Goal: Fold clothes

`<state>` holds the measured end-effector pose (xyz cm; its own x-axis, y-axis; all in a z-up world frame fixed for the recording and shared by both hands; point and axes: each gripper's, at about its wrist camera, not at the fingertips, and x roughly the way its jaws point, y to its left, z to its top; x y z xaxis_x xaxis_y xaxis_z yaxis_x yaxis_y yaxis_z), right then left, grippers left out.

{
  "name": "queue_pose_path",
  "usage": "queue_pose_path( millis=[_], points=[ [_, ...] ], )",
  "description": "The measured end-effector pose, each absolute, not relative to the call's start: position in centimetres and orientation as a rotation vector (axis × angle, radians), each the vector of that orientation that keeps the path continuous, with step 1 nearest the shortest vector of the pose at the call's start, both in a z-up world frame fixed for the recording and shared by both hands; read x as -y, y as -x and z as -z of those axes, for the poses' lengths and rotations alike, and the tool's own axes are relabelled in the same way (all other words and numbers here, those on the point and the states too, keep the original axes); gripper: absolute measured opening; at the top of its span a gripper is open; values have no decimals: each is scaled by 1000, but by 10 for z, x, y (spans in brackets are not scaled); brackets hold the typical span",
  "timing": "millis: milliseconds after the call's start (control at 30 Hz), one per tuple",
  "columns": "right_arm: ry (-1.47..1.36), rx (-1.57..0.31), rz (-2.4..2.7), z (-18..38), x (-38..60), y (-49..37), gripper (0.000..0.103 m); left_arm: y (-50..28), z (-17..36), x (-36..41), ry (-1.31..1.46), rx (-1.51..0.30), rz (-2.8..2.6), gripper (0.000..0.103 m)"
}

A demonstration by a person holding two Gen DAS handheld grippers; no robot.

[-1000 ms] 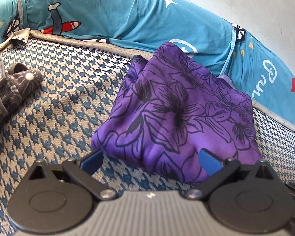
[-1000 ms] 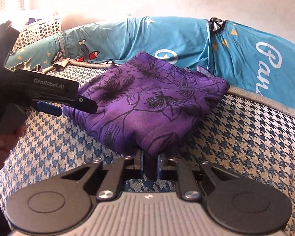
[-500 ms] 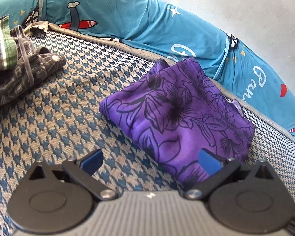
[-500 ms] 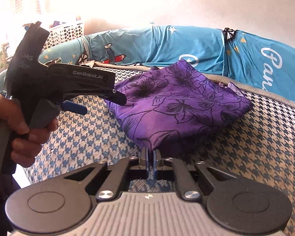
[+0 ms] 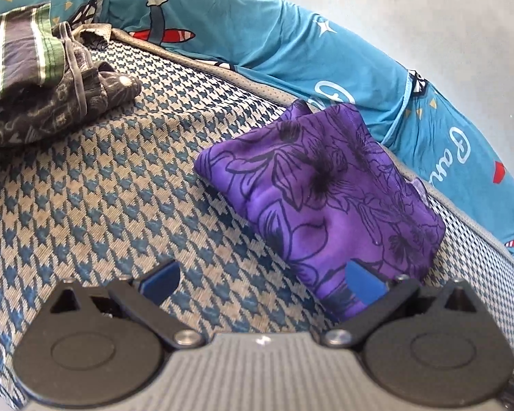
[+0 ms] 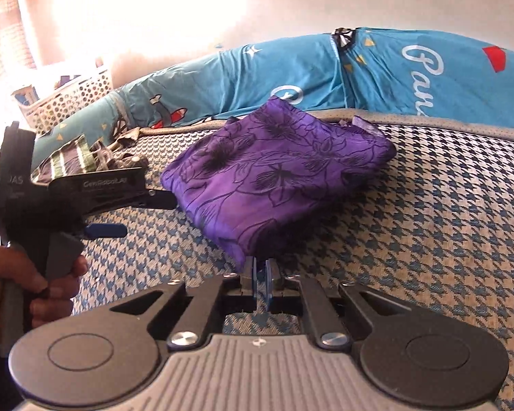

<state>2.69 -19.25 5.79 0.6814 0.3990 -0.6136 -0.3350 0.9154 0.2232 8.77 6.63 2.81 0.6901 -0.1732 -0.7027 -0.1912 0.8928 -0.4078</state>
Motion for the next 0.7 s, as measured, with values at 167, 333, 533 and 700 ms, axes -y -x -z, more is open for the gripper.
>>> queue_pose_path(
  millis=[167, 333, 533, 700],
  points=[
    [-173, -726, -398, -63, 211, -57, 25, -109, -18, -77, 547, -840, -23, 103],
    [-286, -776, -381, -60, 233, -95, 33, -122, -12, -80, 555, -842, -25, 103],
    [-304, -776, -336, -55, 245, -131, 41, -139, -4, -82, 569, -844, -17, 103],
    [-341, -799, -303, -45, 250, -156, 46, -153, 0, -81, 541, -843, -14, 103]
  ],
)
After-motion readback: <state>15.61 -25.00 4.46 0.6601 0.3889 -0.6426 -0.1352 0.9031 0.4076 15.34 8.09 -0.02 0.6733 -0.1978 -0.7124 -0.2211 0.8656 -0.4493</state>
